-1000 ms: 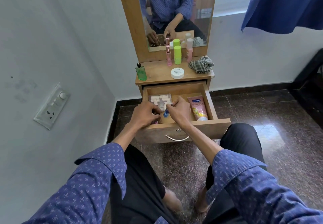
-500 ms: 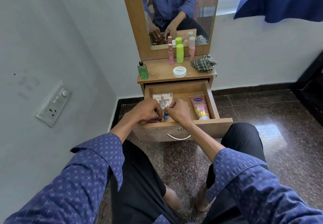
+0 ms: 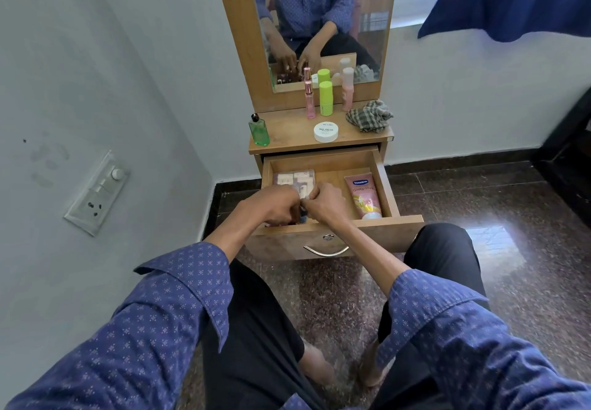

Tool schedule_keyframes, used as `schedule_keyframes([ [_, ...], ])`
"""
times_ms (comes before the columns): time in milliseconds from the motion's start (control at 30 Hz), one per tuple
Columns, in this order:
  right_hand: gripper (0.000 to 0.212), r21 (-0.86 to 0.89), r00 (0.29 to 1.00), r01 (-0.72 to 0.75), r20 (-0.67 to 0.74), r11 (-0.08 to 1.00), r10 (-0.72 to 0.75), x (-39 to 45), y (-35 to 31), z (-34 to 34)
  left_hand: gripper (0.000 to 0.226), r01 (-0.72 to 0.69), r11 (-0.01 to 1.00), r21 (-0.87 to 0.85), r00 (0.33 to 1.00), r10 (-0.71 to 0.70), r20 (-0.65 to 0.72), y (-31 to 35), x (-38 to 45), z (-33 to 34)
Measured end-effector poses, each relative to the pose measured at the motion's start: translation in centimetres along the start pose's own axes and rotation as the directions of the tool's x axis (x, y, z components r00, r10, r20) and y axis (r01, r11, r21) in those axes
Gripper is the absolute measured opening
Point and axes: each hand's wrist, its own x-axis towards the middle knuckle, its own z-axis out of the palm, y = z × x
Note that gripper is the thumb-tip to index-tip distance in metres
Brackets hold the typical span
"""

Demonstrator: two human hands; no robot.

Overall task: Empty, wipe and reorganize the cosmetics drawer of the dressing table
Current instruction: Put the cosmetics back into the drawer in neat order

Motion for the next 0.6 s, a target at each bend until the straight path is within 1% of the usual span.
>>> schedule_keyframes([
  [100,0.014,-0.055,0.987,-0.060,0.148,0.997,0.068,1.2,0.2,0.4,0.026,0.003,0.999,-0.041,0.997,-0.006,-0.073,-1.0,-0.1,0.5],
  [167,0.025,-0.081,0.971,-0.084,0.219,0.993,0.100,1.7,0.1,0.6,0.025,0.004,0.993,-0.122,0.990,-0.021,-0.138,-1.6,-0.4,0.7],
  [267,0.038,-0.110,0.952,-0.082,0.286,0.991,0.111,2.2,-0.1,1.0,0.024,0.011,0.966,-0.260,0.969,-0.074,-0.236,-2.2,-1.0,1.5],
  [367,0.061,-0.086,0.933,-0.100,0.337,0.991,0.124,2.8,0.1,1.5,0.023,0.032,0.929,-0.368,0.937,-0.157,-0.313,-2.6,-1.6,2.7],
  [467,0.067,-0.069,0.920,-0.094,0.375,0.993,0.113,3.6,0.5,1.9,0.019,0.038,0.911,-0.411,0.927,-0.185,-0.325,-2.5,-1.8,3.3],
  [500,0.073,-0.069,0.917,-0.079,0.387,0.994,0.100,4.1,0.9,2.3,0.018,0.038,0.911,-0.411,0.930,-0.183,-0.318,-2.4,-1.9,3.3],
  [533,0.083,-0.054,0.918,-0.078,0.386,0.996,0.093,4.8,1.6,2.7,0.018,0.035,0.911,-0.412,0.933,-0.178,-0.313,-2.3,-1.9,3.3],
  [567,0.094,-0.043,0.918,-0.094,0.384,0.995,0.103,5.4,2.3,3.0,0.018,0.035,0.911,-0.411,0.935,-0.175,-0.309,-2.2,-1.9,3.1],
  [600,0.098,-0.030,0.916,-0.119,0.382,0.992,0.121,5.1,2.1,2.8,0.018,0.035,0.911,-0.410,0.936,-0.174,-0.306,-2.0,-1.9,3.0],
])
